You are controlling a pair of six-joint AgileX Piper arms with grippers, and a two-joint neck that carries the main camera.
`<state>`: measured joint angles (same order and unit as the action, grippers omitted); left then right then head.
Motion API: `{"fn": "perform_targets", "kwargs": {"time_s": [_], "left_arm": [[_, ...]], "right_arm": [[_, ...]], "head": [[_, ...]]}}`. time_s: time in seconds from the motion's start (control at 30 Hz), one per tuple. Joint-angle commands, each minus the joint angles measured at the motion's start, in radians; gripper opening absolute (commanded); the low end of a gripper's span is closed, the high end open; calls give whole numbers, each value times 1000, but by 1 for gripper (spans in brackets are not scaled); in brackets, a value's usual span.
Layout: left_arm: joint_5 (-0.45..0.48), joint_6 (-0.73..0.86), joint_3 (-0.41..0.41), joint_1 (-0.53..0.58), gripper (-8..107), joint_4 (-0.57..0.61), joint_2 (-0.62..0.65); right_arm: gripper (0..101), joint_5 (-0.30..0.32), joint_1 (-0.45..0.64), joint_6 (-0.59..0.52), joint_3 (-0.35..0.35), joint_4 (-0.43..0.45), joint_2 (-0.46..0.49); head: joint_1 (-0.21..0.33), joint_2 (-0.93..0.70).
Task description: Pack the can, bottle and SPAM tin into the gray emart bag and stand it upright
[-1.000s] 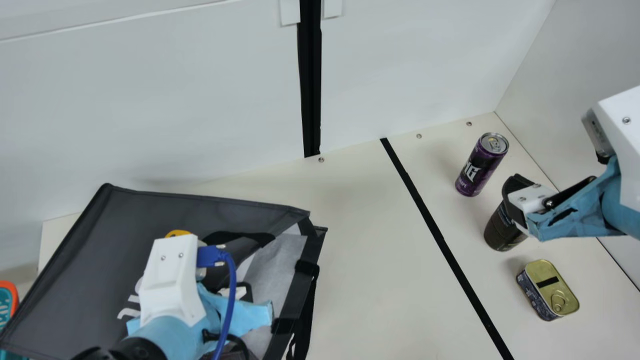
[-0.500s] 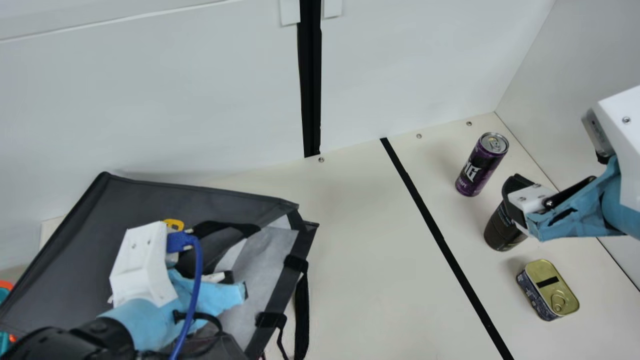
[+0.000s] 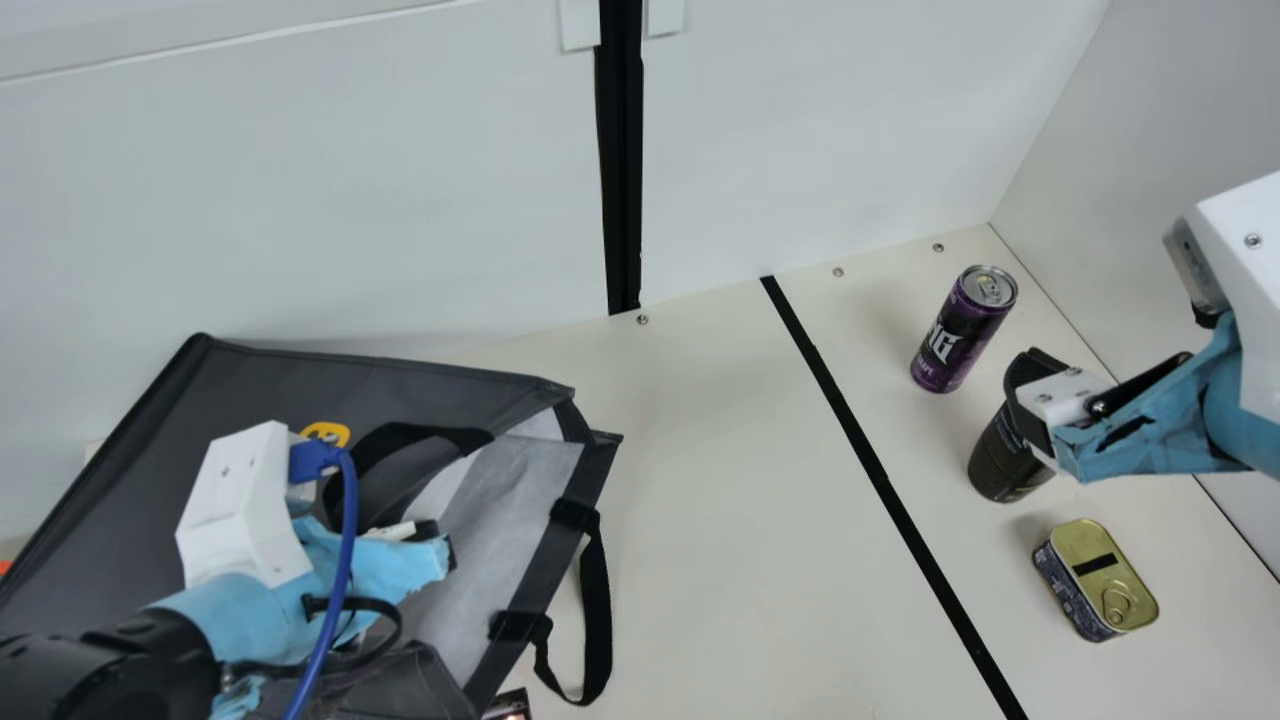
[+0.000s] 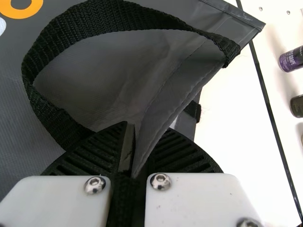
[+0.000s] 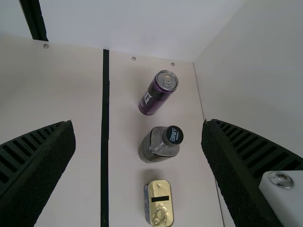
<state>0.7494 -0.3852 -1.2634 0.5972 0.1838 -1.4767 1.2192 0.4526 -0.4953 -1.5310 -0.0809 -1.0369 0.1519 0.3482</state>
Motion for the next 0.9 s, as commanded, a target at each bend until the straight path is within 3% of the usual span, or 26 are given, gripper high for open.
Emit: {"fn": "perform_targets", "kwargs": {"time_s": [0.0,0.87], "left_arm": [[-1,8,-1,-6,-8,6,-1],[0,20,0,-16,-8,11,0]], "right_arm": [[95,0,0,0,0,0,0],[95,0,0,0,0,0,0]], "head": [[23,1],[23,1]]}}
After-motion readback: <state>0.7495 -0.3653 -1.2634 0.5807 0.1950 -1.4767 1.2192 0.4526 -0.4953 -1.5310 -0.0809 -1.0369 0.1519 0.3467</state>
